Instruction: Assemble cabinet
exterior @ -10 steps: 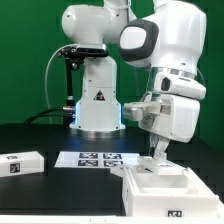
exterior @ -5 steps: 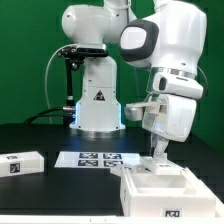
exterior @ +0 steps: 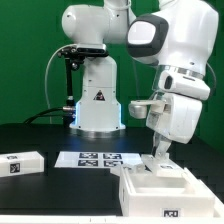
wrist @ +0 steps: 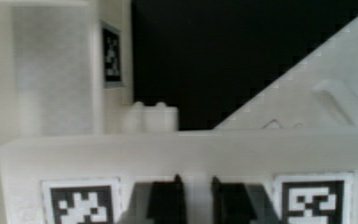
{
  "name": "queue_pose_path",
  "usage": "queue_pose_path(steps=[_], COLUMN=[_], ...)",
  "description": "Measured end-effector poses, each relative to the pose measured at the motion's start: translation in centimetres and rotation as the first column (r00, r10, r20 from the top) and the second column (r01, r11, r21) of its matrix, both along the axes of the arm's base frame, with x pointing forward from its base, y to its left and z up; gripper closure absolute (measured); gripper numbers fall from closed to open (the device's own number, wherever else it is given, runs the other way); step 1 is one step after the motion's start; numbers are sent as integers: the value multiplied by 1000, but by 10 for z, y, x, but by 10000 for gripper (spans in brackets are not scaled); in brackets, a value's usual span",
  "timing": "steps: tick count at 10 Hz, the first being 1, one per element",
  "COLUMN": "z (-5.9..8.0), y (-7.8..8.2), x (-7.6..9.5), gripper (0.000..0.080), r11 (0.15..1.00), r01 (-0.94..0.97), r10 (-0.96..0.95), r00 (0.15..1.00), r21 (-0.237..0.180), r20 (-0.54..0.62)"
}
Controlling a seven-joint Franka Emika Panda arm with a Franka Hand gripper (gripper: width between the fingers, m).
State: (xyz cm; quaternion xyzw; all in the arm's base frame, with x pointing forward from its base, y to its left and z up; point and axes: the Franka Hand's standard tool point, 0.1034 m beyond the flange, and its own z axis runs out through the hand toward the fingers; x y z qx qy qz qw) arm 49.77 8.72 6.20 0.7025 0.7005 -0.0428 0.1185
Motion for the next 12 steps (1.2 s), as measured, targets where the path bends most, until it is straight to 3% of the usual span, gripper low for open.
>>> queue_pose_path(steps=[3, 8, 12], z=[2, 2, 8], y=[4, 3, -1], x=[20, 20, 71], gripper=[736, 735, 735], r11=[999, 999, 995], r01=[22, 22, 27], r10=[-22, -22, -27], r00=[1000, 1000, 1000], r21=[-25, -25, -95], r20=[5, 4, 2])
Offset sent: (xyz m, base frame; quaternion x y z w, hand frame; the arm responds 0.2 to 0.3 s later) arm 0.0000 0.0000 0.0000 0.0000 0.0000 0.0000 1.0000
